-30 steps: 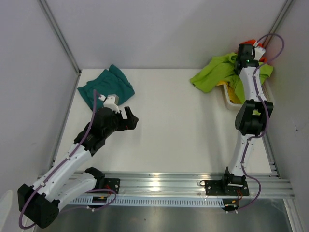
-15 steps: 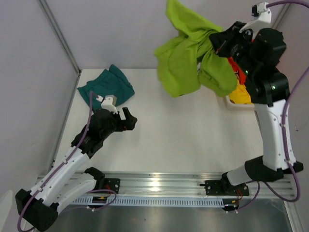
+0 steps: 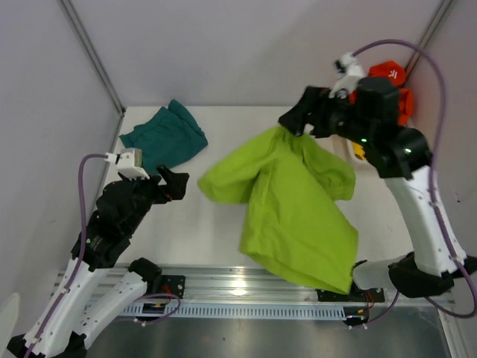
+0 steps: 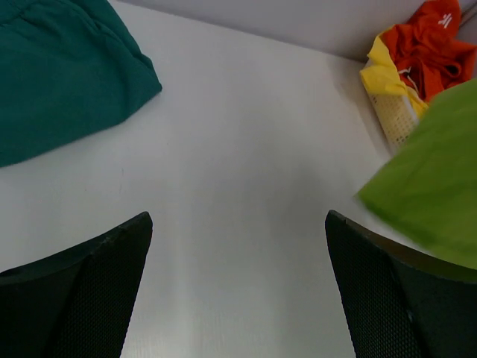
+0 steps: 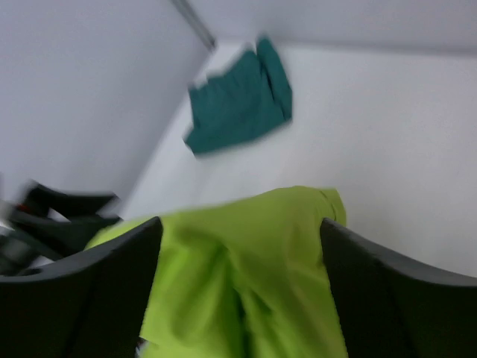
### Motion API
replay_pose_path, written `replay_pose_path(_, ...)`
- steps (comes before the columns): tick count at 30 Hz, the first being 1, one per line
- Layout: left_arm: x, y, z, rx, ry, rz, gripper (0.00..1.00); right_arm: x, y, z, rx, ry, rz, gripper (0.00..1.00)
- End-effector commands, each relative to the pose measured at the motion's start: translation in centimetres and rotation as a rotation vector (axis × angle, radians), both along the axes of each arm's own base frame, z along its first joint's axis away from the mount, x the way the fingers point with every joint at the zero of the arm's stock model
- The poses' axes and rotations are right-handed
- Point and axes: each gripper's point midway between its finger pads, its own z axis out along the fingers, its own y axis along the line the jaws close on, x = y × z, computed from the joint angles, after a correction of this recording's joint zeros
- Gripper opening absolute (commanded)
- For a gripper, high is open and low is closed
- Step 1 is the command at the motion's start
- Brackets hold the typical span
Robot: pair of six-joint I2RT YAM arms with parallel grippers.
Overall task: Fold and stack the shorts
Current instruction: Move the shorts to the center of the board, then flatten the shorts out
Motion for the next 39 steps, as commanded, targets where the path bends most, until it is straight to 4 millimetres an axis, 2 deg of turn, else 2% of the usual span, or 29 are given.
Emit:
replay_pose_path(1, -0.6, 1.3, 0.2, 0.051, 0.022, 0.042, 0.99, 0.8, 3.9, -10.8, -0.245, 0.228, 0.061, 0.96)
replay_pose_path(2, -0.6, 1.2, -0.1, 0.054, 0.031, 0.035, 0.99, 1.0, 4.7, -13.6, -0.324, 0.27, 0.078, 1.0)
replay_pose_path(4, -0.4, 0.4, -1.4, 0.058, 0.064, 0.002, 0.99, 1.0, 5.2, -15.4, -0.385, 0.283, 0.052, 0.99)
replay_pose_path(5, -0.2, -0.1, -1.3, 0.044, 0.057, -0.016, 0.99, 0.8, 5.1, -16.5, -0.392, 0.289, 0.055, 0.99)
replay_pose_path(6, -0.1, -0.7, -2.4, 0.046, 0.08, -0.039, 0.99, 0.6, 5.0, -16.8, -0.391, 0.288, 0.053, 0.99)
replay_pose_path(8, -0.1, -2.4, -3.1, 0.03, 0.1, -0.121, 0.99, 0.8, 3.5, -17.4, -0.4, 0.278, -0.007, 1.0)
replay_pose_path(11, -0.2, -4.6, -4.4, 0.038, 0.122, -0.213, 0.99, -0.3, 0.0, -20.4, -0.443, 0.34, -0.093, 1.0)
replay_pose_path(12, -0.2, -5.1, -4.8, 0.047, 0.125, -0.23, 0.99, -1.2, -1.5, -22.7, -0.463, 0.386, -0.126, 0.99)
replay_pose_path(14, -0.7, -6.9, -5.7, 0.074, 0.146, -0.295, 0.99, -1.6, -3.3, -25.0, -0.456, 0.431, -0.177, 0.99)
replay_pose_path(15, -1.3, -8.3, -5.7, 0.08, 0.135, -0.35, 0.99, -2.8, -4.5, -27.6, -0.464, 0.477, -0.2, 1.0)
replay_pose_path(17, -1.8, -10.1, -6.6, 0.101, 0.151, -0.405, 0.99, -2.9, -5.9, -29.5, -0.449, 0.498, -0.258, 0.97)
replay_pose_path(18, -2.6, -11.8, -6.5, 0.111, 0.131, -0.463, 0.99, -3.5, -7.2, -31.4, -0.456, 0.535, -0.292, 0.96)
replay_pose_path(19, -3.0, -12.8, -6.7, 0.122, 0.124, -0.495, 0.99, -3.6, -7.6, -32.2, -0.456, 0.544, -0.306, 0.94)
replay_pose_path(20, -3.4, -14.0, -7.9, 0.156, 0.149, -0.526, 0.99, -3.7, -8.1, -32.9, -0.461, 0.559, -0.32, 0.91)
replay_pose_path(21, -4.6, -15.9, -7.7, 0.177, 0.126, -0.588, 0.99, -4.2, -8.7, -34.2, -0.476, 0.597, -0.334, 0.9)
replay_pose_path(23, -5.8, -17.9, -8.4, 0.219, 0.121, -0.646, 0.99, -4.6, -8.6, -35.1, -0.482, 0.624, -0.32, 0.9)
replay_pose_path(24, -7.1, -19.5, -9.1, 0.264, 0.113, -0.689, 0.99, -4.8, -8.4, -35.5, -0.487, 0.633, -0.31, 0.89)
replay_pose_path(27, -8.5, -21.5, -10.2, 0.29, 0.112, -0.738, 0.99, -5.3, -8.3, -36.4, -0.518, 0.647, -0.317, 0.91)
replay_pose_path(31, -9.5, -22.1, -11.0, 0.283, 0.131, -0.771, 0.99, -4.3, -7.5, -37.5, -0.56, 0.64, -0.321, 0.9)
replay_pose_path(33, -9.8, -22.0, -11.1, 0.279, 0.133, -0.775, 0.99, -3.8, -6.6, -39.0, -0.598, 0.666, -0.302, 0.87)
replay_pose_path(36, -10.0, -21.4, -11.0, 0.277, 0.133, -0.769, 0.99, -2.3, -4.1, -40.6, -0.663, 0.667, -0.268, 0.79)
replay_pose_path(38, -10.2, -20.9, -10.6, 0.275, 0.129, -0.766, 0.99, -0.8, -1.9, -41.4, -0.705, 0.666, -0.238, 0.64)
replay_pose_path(39, -10.3, -20.8, -10.4, 0.273, 0.125, -0.77, 0.99, 0.0, -1.0, -41.5, -0.707, 0.66, -0.225, 0.5)
